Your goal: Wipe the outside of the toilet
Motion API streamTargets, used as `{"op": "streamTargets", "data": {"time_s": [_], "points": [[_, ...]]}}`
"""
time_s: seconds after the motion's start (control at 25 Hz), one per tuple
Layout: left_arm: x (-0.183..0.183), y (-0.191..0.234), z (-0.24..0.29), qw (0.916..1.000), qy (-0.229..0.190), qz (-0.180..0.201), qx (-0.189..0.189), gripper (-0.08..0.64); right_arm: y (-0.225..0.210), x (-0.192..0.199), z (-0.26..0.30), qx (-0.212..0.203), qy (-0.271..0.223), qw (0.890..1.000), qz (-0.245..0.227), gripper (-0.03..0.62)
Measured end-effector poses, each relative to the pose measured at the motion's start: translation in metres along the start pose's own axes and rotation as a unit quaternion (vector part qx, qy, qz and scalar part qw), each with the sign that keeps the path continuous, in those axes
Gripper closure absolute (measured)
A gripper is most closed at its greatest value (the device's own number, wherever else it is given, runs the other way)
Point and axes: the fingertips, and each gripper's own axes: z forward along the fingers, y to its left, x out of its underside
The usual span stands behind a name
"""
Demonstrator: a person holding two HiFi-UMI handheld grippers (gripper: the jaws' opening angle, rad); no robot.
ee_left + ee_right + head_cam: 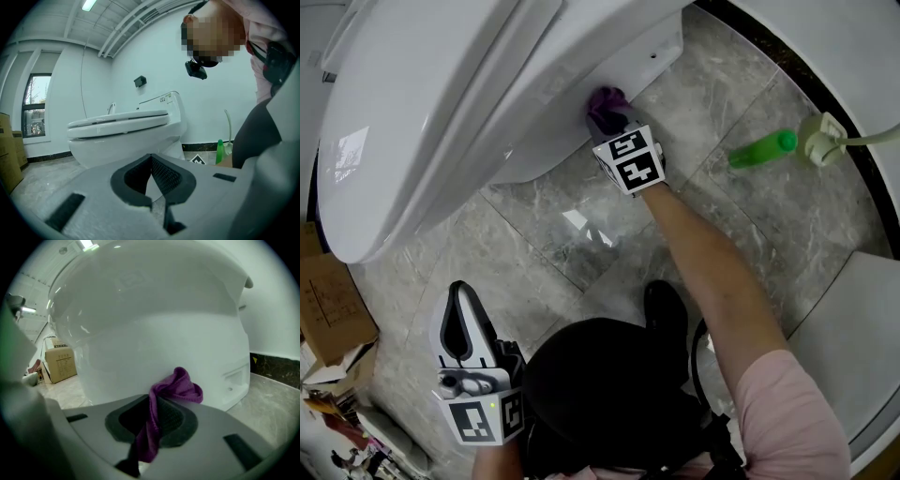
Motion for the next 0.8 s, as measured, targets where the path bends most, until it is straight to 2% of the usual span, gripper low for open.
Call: {"op": "streamTargets", "data": {"time_s": [0.16,0.28,0.8], "points": [[0.005,0.004,-0.006,0.9999,0.008,0.009,-0.002,0.552,0.017,0.002,0.002,-0.011,-0.002,1.0,0.004,0.537],[0.003,0.006,-0.009,1.0,0.001,0.002,-0.004,0.552,0.028,0.005,0.003,-0.017,0.0,1.0,0.007,0.537],[0.008,0.028,-0.034,0.9997,0.002,0.008,-0.025,0.552,0.088,0.013,0.008,-0.054,0.006,0.999,-0.001,0.537]]}}
